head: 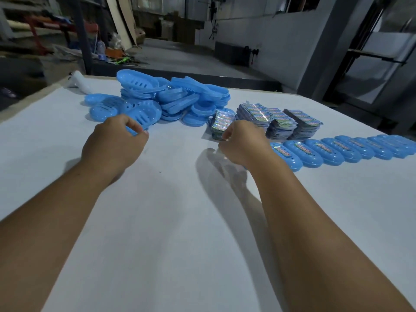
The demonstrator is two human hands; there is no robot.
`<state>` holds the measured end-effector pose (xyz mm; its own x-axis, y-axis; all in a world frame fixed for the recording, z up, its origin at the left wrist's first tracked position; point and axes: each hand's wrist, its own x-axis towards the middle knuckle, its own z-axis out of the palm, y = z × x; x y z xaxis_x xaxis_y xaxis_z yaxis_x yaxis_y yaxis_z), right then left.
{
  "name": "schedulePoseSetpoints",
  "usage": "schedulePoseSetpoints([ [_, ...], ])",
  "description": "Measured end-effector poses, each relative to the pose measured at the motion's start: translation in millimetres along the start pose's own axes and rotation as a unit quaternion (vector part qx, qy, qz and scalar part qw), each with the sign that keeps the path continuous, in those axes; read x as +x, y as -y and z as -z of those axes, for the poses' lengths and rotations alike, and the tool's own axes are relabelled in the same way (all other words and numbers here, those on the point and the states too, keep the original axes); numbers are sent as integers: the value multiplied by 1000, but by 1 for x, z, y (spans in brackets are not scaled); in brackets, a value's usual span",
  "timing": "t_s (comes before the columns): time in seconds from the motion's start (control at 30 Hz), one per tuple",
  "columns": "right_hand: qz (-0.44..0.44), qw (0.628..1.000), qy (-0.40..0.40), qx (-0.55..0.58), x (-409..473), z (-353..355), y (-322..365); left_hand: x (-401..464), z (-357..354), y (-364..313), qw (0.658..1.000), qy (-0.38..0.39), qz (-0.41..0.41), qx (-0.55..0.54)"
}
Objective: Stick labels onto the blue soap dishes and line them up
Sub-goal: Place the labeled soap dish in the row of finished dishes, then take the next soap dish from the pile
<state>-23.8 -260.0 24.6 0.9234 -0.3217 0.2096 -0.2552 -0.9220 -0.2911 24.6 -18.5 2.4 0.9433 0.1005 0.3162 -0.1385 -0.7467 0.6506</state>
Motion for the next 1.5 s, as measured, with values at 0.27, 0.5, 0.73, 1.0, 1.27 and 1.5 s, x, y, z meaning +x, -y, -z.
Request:
schedulePoseSetpoints([
  [0.27,153,981,16,117,-11,-31,31,12,4,18,996,-58,-23,69],
  [0.5,173,974,6,148,-8,-41,38,30,-1,31,983,-6,-65,171],
  [0.73,174,972,4,156,-2,-47,36,33,-4,38,985,29,-41,163],
  [1.0,174,970,6,169,0,-49,35,31,-4,34,989,-12,-49,139],
  [1.27,158,966,-36,203,1,-46,35,25,1,14,973,-70,-215,42],
  [1.5,168,956,-45,235,1,-44,32,11,-3,5,975,28,-177,-130],
])
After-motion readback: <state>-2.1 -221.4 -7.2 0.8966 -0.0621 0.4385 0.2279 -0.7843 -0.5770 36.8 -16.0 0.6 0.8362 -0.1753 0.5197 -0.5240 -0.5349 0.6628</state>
